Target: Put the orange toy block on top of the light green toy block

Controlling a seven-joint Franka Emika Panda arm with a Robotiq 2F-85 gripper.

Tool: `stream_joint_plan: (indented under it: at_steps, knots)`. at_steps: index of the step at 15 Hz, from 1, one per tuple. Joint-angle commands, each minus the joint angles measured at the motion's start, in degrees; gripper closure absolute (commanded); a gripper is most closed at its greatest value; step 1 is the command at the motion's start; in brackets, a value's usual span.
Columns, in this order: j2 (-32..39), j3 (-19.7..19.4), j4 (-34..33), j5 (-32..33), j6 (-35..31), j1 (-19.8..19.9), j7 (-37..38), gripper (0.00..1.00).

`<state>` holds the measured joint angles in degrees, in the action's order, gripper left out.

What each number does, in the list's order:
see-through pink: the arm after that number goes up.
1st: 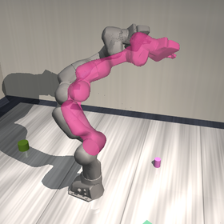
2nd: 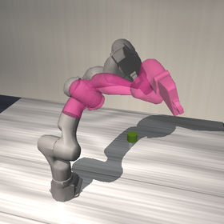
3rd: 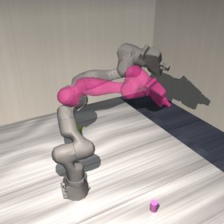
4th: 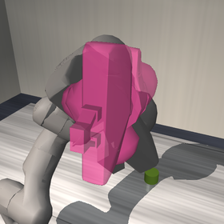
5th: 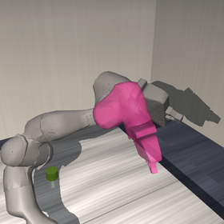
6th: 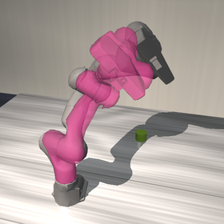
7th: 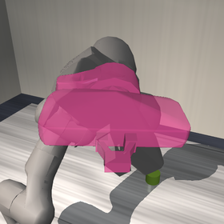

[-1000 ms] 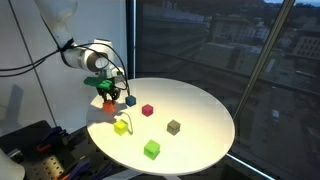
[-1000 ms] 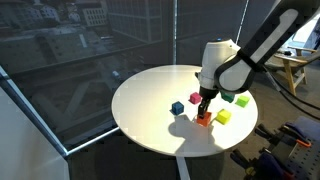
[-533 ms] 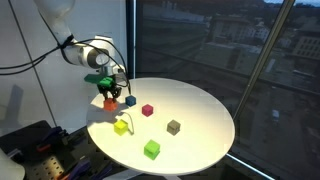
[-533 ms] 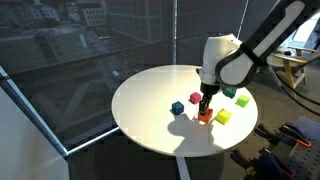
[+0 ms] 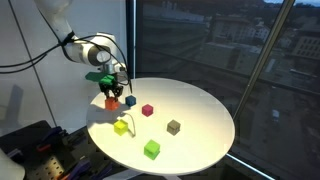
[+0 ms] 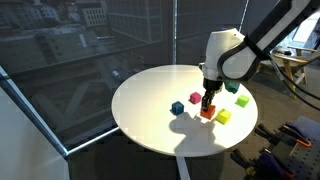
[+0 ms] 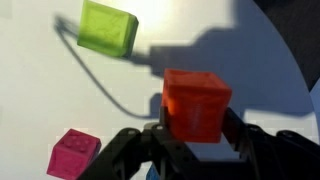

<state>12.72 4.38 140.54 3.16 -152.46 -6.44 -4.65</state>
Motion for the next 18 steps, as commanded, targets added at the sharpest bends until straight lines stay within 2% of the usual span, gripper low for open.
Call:
stream_joint_plan:
  at_steps: [1,5,18]
  knots:
    - [-3.41,0.53,1.95,-0.71,1.54,1.48,-1.55,0.70]
    - [-4.61,0.66,3.33,-1.66,1.40,2.45,-3.06,0.70]
    - [-7.32,0.21,7.14,-8.37,0.99,7.11,-15.00,0.70]
